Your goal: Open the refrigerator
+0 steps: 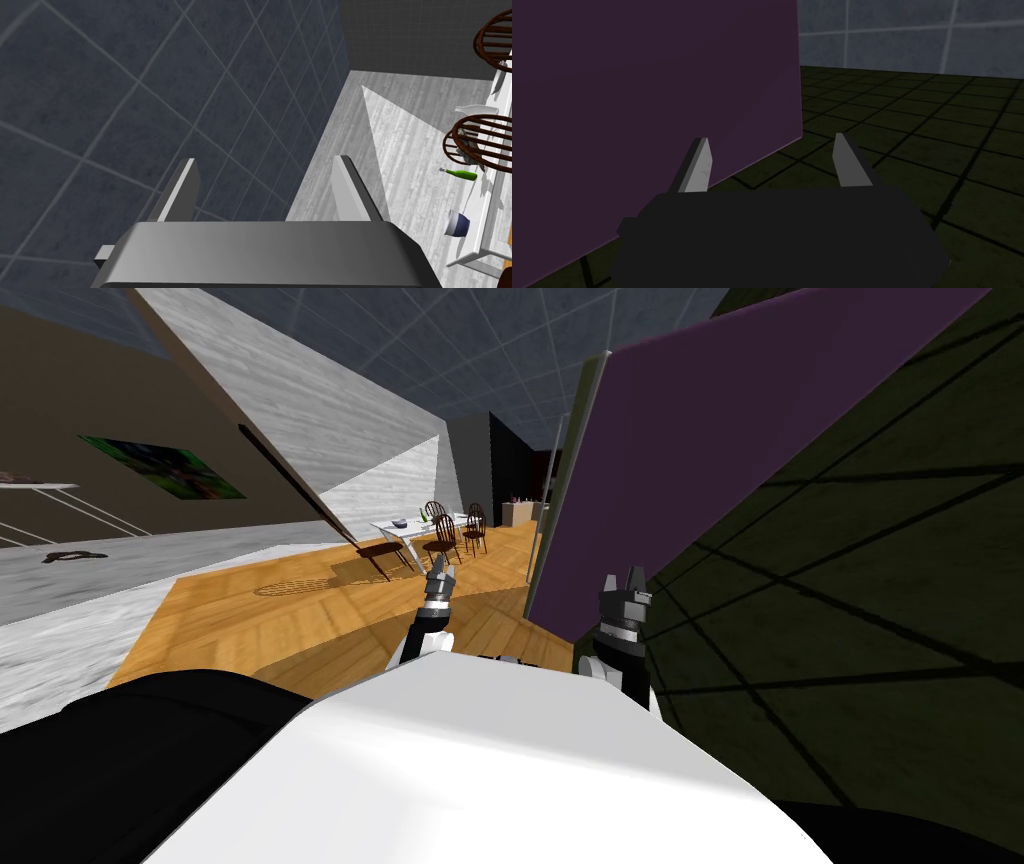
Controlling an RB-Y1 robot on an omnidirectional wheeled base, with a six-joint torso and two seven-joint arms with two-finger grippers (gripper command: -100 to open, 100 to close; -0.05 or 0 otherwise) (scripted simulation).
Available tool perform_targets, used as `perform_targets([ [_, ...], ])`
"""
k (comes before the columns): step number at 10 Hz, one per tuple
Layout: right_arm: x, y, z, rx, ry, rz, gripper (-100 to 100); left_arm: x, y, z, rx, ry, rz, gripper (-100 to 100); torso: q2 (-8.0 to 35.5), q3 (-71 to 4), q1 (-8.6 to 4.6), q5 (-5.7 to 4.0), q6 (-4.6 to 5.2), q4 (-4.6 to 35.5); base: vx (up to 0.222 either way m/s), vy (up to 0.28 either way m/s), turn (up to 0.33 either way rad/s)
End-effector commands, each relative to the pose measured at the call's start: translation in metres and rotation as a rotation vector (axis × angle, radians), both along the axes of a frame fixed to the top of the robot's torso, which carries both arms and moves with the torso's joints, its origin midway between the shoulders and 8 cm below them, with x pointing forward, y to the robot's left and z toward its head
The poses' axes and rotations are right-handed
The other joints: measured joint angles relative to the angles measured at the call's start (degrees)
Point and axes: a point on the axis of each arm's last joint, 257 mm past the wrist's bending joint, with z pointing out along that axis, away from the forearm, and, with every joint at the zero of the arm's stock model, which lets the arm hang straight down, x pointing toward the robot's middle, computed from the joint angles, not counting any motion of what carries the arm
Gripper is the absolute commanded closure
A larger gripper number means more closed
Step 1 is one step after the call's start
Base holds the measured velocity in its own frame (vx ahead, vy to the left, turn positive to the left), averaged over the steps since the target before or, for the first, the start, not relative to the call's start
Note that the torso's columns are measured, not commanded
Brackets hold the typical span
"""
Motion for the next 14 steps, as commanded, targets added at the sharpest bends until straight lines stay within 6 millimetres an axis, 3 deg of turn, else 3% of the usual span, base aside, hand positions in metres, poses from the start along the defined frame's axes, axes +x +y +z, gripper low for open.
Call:
perform_targets([
  [1, 0.0010, 0.0041, -0.0015, -0.057, 0.009, 0.009, -100, 0.0000, 0.0000, 0.0000, 0.000, 0.000, 0.000, 0, 4.2, -8.5, 0.00, 0.00, 0.00, 4.2, 0.033, 0.009, -0.050],
  [3, 0.0025, 0.0073, -0.0040, -0.148, 0.021, 0.006, -100, 0.0001, 0.0001, -0.0004, 0.000, 0.001, 0.000, 0, 6.5, -13.6, 0.06, 0.02, 0.00, 6.6, 0.075, 0.038, -0.090],
  [14, 0.0081, 0.0092, -0.0101, -0.675, 0.028, -0.077, -100, 0.0000, 0.0001, -0.0004, 0.000, 0.001, 0.000, 0, 6.8, -13.9, 0.09, 0.02, 0.01, 6.9, 0.105, 0.073, -0.114],
])
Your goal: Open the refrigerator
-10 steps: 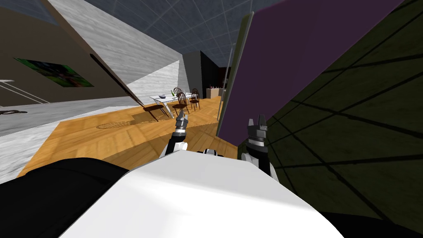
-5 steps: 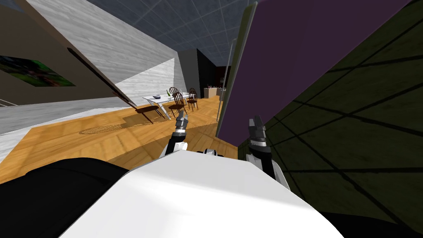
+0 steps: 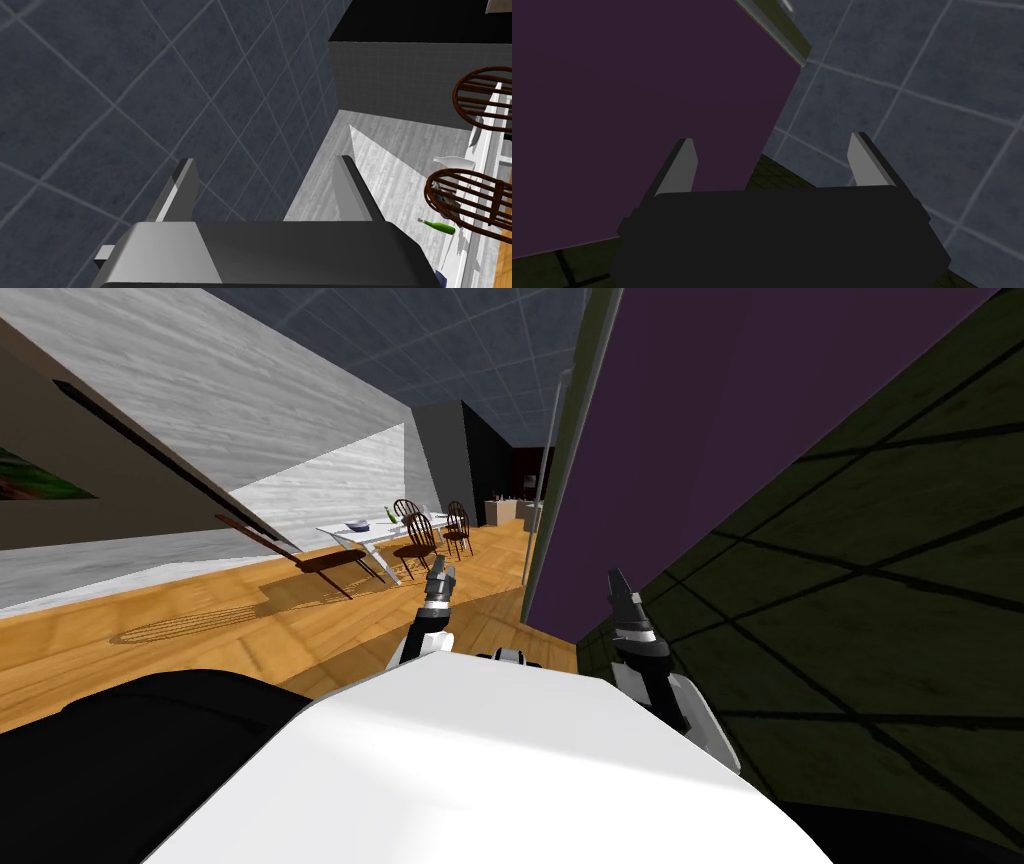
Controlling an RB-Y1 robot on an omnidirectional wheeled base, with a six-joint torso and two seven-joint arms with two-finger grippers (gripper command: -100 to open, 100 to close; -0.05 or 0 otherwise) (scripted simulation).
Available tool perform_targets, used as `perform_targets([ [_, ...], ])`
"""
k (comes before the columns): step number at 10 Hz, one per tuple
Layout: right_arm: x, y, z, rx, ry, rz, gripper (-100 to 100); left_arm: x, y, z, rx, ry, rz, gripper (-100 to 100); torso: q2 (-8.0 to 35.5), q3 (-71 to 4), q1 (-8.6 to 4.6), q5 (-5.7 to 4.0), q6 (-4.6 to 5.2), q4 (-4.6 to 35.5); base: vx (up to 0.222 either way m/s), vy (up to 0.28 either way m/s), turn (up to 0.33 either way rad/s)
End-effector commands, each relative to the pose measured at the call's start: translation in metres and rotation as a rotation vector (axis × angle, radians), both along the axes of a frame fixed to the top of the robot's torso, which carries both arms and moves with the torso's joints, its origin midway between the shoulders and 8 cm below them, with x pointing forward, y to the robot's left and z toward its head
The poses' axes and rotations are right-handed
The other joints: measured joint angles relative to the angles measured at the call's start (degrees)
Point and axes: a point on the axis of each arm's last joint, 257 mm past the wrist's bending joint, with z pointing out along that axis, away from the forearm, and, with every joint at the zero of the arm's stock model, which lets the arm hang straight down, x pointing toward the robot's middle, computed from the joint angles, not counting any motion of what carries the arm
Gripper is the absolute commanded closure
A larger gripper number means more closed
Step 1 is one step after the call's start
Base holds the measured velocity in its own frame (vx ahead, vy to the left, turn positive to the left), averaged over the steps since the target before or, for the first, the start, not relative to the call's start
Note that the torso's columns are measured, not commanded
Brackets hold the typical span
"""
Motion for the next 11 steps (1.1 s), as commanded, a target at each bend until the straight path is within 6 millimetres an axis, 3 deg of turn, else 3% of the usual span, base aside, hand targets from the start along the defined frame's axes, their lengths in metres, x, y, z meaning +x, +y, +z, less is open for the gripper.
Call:
perform_targets([
  [1, 0.002, -0.001, 0.000, -0.148, -0.013, -0.025, -100, 0.000, 0.000, 0.000, 0.000, 0.000, 0.000, 0, 0.1, 0.0, -0.07, -0.01, -0.04, 0.0, 0.110, 0.090, -0.116],
  [11, 0.013, -0.022, 0.010, -0.778, -0.116, -0.157, -100, 0.000, 0.000, 0.000, 0.000, 0.000, 0.000, 0, 0.2, 0.1, -0.15, -0.04, 0.00, 0.0, 0.136, 0.125, -0.188],
])
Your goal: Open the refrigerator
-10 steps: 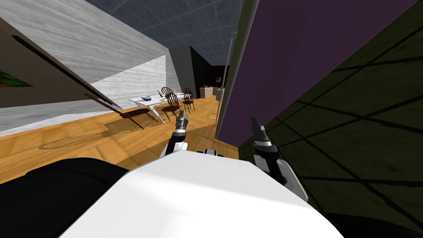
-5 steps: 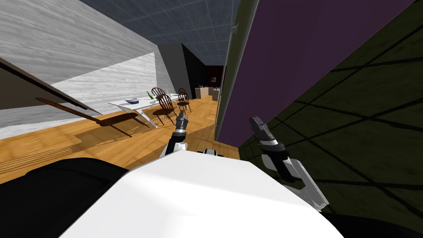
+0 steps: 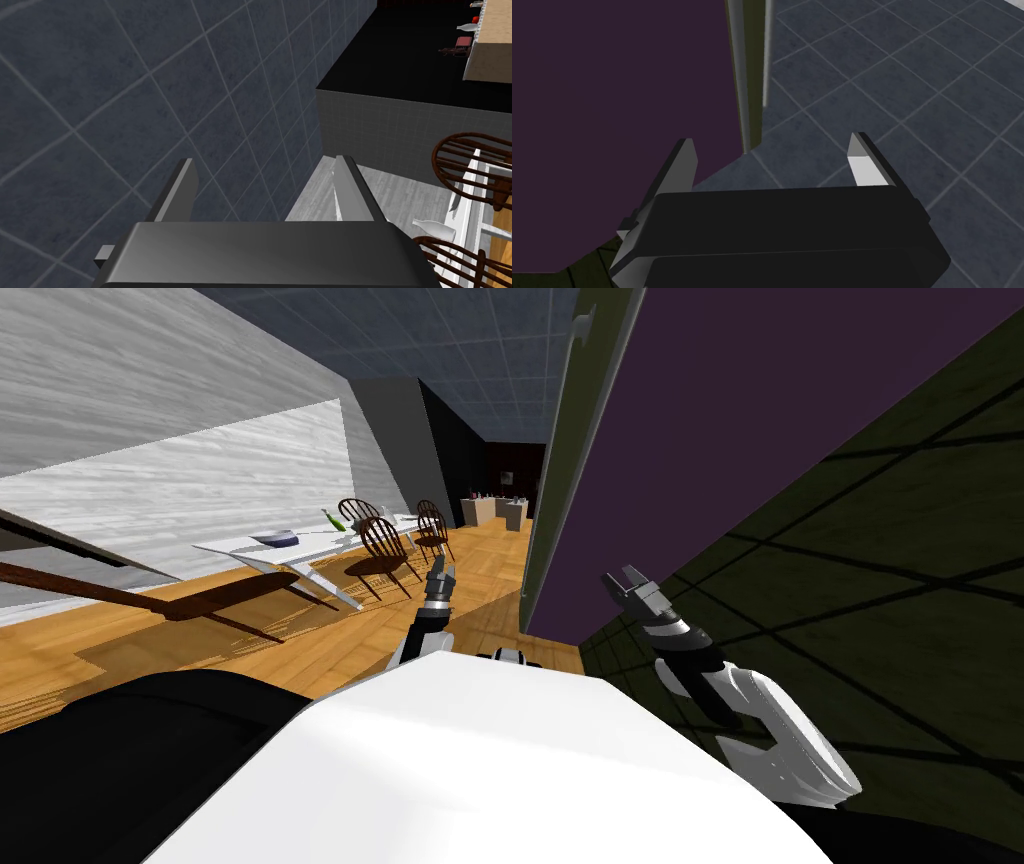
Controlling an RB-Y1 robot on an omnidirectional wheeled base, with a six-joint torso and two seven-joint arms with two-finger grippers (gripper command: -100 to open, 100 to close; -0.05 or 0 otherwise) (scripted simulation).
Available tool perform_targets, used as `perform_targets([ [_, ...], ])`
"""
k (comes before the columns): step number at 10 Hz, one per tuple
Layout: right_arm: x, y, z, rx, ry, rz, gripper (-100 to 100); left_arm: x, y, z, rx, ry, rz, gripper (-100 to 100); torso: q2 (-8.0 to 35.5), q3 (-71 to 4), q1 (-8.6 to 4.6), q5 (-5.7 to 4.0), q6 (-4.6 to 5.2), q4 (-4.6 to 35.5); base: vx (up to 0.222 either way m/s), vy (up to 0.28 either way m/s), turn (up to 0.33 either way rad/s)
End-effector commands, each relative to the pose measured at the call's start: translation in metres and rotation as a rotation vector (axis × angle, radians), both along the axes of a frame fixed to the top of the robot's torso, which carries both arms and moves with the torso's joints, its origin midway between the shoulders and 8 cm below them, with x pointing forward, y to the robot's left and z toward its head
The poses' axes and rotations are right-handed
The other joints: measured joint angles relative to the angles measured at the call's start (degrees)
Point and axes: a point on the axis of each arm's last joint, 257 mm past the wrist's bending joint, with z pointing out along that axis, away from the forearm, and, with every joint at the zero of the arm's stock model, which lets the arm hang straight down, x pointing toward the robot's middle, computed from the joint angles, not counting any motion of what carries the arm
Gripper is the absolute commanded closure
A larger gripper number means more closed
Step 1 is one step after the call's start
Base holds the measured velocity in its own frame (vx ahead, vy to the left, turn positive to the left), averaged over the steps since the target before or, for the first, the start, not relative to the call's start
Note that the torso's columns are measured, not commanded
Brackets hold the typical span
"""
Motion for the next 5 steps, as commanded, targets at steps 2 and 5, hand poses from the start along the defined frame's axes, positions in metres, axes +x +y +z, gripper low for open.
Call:
perform_targets([
  [2, 0.007, -0.010, 0.006, -0.238, -0.045, -0.043, -100, 0.000, 0.000, 0.000, 0.000, 0.000, 0.000, 0, 0.0, 0.0, 0.11, 0.03, -0.07, 0.0, 0.106, 0.163, -0.105],
  [5, 0.013, -0.022, 0.013, -0.408, -0.080, -0.078, -100, 0.000, 0.000, 0.000, 0.000, 0.000, 0.000, 0, -0.1, -0.1, -0.04, -0.02, 0.01, 0.0, 0.138, 0.138, -0.171],
])
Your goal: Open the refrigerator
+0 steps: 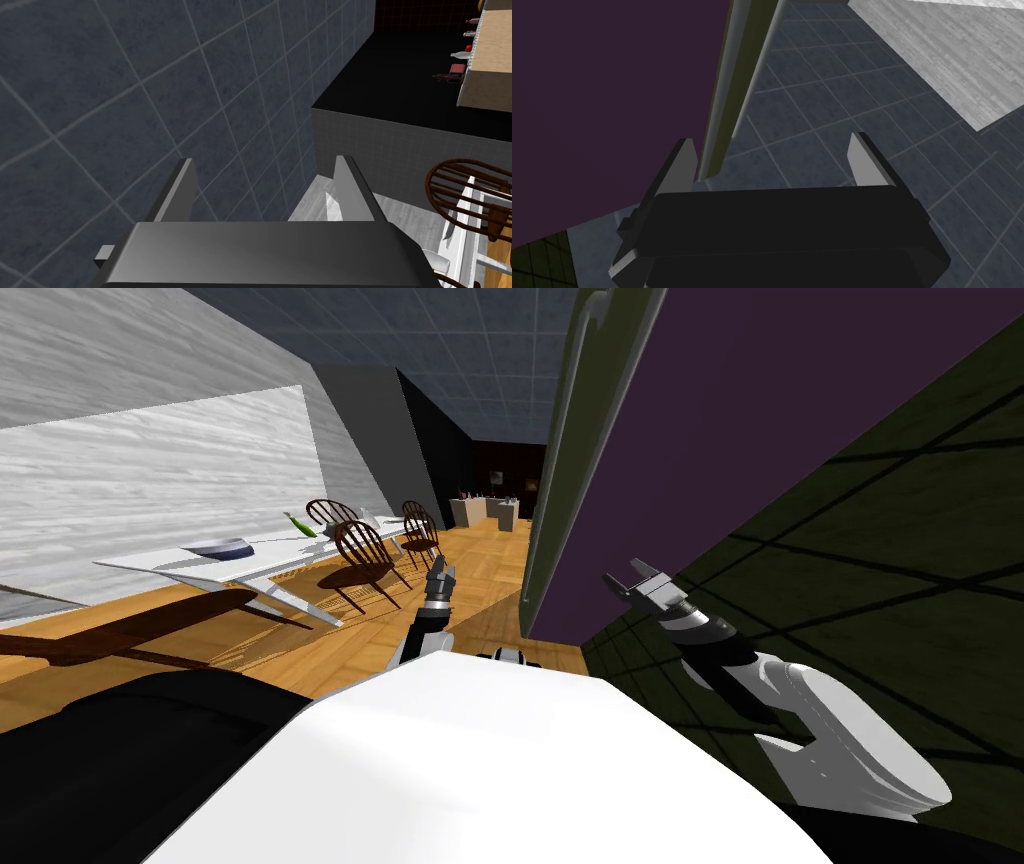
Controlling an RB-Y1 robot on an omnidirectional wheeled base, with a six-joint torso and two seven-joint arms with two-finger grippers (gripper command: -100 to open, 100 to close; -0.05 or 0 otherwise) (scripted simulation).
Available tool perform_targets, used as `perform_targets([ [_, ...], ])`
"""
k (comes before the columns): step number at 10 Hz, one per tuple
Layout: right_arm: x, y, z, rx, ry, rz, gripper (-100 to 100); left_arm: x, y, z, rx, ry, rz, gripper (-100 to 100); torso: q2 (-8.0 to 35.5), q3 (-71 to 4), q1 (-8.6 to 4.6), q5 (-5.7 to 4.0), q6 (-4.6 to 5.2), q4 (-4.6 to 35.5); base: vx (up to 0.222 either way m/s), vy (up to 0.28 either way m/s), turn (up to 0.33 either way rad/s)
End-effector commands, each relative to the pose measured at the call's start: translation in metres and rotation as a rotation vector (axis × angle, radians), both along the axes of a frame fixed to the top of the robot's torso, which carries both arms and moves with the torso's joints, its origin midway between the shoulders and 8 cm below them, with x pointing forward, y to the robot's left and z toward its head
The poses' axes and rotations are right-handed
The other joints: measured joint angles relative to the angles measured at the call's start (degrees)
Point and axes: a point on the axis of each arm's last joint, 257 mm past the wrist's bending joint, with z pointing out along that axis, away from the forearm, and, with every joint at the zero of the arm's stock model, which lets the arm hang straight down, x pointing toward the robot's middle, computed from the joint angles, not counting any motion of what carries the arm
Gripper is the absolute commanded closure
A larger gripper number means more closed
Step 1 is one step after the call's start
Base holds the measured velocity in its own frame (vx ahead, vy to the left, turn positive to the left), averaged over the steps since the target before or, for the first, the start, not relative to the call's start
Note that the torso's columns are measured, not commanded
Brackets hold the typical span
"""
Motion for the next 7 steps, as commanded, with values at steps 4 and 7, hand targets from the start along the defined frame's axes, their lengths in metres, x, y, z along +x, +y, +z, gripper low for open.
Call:
perform_targets([
  [4, 0.013, -0.021, 0.017, -0.308, -0.064, -0.057, -100, 0.000, 0.000, 0.000, 0.000, 0.000, 0.000, 0, 0.2, 0.1, 0.06, 0.03, -0.03, 0.1, 0.105, 0.135, -0.102],
  [7, 0.021, -0.035, 0.032, -0.465, -0.101, -0.091, -100, 0.000, 0.000, 0.000, 0.000, 0.000, 0.000, 0, 0.0, 0.0, 0.18, 0.07, -0.07, 0.0, 0.115, 0.188, -0.140],
])
